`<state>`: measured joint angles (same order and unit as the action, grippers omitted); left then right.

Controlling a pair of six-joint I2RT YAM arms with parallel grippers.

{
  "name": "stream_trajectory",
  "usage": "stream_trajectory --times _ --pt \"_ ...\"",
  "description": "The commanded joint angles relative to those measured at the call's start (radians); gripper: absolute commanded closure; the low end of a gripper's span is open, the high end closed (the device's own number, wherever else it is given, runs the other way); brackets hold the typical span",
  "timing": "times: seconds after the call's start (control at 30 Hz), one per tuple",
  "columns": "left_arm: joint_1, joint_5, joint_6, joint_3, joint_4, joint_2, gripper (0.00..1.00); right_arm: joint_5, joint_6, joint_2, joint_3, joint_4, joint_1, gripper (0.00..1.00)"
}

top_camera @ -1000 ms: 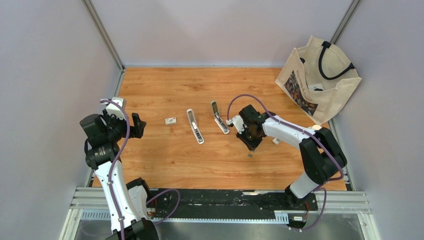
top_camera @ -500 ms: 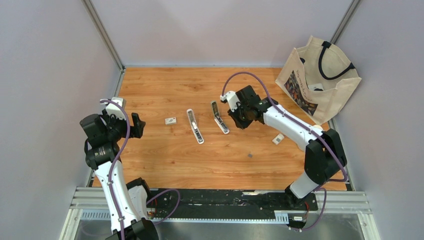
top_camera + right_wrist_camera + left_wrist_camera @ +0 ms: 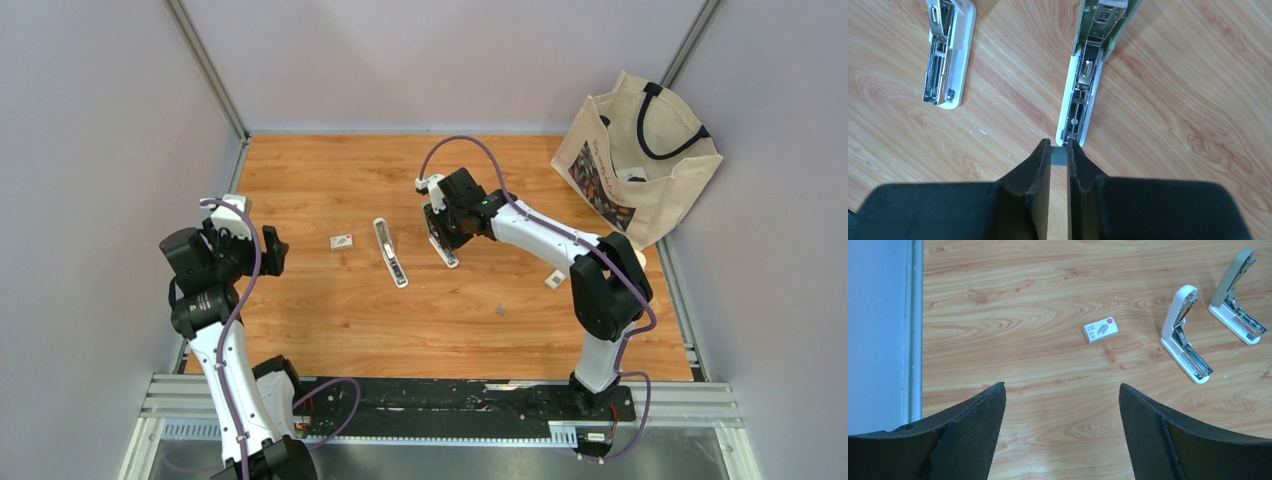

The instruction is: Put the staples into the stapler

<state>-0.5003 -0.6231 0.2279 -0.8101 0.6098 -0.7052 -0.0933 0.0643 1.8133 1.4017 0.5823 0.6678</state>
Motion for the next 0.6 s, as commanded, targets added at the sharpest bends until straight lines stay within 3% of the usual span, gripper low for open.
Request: stream_trajectory --times 0.0,0.57 --pt "-0.01 -0.001 0.019 0.003 -0.022 0.006 0.09 0.055 -0.084 0.007 0.002 -0.075 0.009 0.87" --pt "-0.009 0.0 0.019 0.006 -0.022 0.006 0.09 0.136 -0.083 0.06 -0.036 -0.136 0.01 0.88"
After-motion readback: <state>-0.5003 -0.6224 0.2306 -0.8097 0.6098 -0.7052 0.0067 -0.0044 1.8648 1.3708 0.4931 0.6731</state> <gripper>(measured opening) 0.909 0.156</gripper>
